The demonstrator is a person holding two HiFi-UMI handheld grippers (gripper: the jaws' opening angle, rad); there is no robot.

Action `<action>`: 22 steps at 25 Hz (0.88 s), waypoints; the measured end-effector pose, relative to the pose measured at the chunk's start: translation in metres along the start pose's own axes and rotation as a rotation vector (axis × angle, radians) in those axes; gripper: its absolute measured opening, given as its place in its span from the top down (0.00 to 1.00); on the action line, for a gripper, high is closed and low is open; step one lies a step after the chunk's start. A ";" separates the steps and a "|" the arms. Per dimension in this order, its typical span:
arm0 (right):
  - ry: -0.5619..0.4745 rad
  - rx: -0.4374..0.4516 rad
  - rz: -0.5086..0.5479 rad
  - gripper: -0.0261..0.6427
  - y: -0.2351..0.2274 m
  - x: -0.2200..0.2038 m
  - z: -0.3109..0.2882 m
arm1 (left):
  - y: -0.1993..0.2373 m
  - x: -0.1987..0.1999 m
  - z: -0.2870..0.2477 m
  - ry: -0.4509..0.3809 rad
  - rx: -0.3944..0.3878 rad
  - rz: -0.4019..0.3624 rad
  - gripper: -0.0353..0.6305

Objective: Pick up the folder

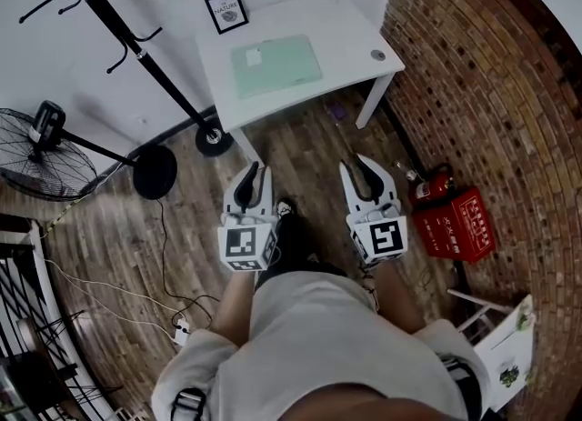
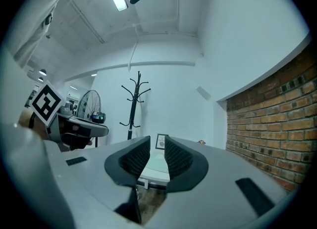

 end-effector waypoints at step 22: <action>0.125 0.068 0.029 0.82 -0.062 -0.046 -0.219 | 0.114 -0.008 -0.203 0.050 -0.052 0.063 0.84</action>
Point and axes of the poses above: the fingertips, and each gripper's own axes: z backward along the fingers, y to its left, x out of its top, the point moved 6 cm from there along z, backward along the fingers, and after that the axes turned 2 degrees about x, right-handed, at the moved point
